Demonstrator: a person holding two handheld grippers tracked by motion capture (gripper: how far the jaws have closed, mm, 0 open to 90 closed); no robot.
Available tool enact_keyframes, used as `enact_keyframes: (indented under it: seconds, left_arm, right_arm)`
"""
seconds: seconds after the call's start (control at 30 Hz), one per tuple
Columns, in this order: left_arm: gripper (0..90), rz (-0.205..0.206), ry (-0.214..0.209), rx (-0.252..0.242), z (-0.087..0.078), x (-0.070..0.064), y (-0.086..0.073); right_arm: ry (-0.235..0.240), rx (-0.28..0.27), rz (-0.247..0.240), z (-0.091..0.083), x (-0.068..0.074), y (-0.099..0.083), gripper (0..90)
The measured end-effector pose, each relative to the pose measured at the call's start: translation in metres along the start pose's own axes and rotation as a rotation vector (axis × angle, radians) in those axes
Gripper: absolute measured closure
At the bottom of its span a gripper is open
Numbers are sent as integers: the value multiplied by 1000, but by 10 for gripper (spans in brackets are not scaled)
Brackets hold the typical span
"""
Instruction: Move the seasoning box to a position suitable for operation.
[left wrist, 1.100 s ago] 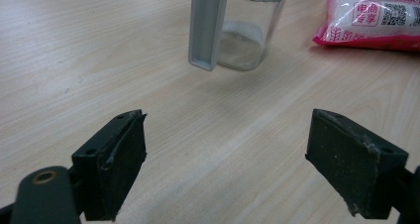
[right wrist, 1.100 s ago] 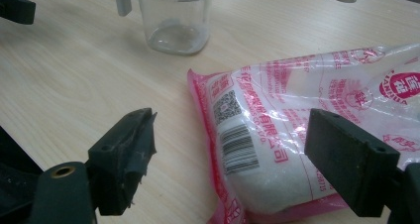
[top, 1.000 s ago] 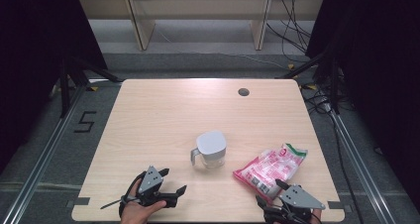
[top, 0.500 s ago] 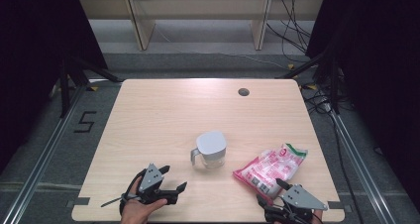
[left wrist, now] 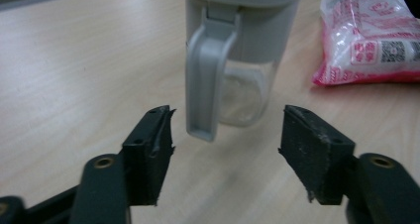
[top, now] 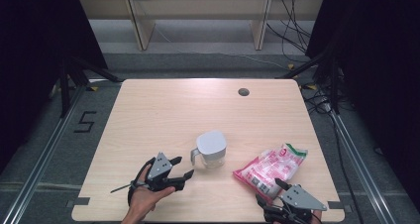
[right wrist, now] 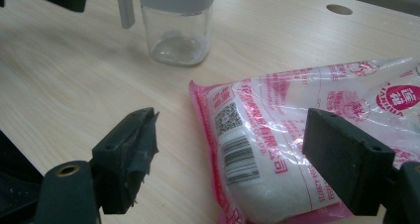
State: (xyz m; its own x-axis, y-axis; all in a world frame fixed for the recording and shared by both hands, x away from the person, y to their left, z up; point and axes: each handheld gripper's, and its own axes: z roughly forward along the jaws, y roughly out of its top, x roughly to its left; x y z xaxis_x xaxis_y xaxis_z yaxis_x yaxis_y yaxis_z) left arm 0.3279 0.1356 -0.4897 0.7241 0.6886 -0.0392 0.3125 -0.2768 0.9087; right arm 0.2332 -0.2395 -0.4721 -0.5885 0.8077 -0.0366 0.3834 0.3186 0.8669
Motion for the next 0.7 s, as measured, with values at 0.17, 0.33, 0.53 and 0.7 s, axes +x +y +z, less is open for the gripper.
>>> enact_keyframes:
  seconds: [0.17,0.33,0.53,0.7]
  left_arm:
    - [482,25,-41,-49,12,6,14]
    - [545,45,-49,-49,24,9,21]
    - [618,70,-64,-48,33,12,24]
    - [665,94,-75,-53,35,10,25]
  right_arm:
    - [0,1,-4,1,0,0,220]
    - [6,-5,-3,1,0,0,220]
    - [4,1,-4,1,0,0,220]
    - [5,8,-12,1,0,0,220]
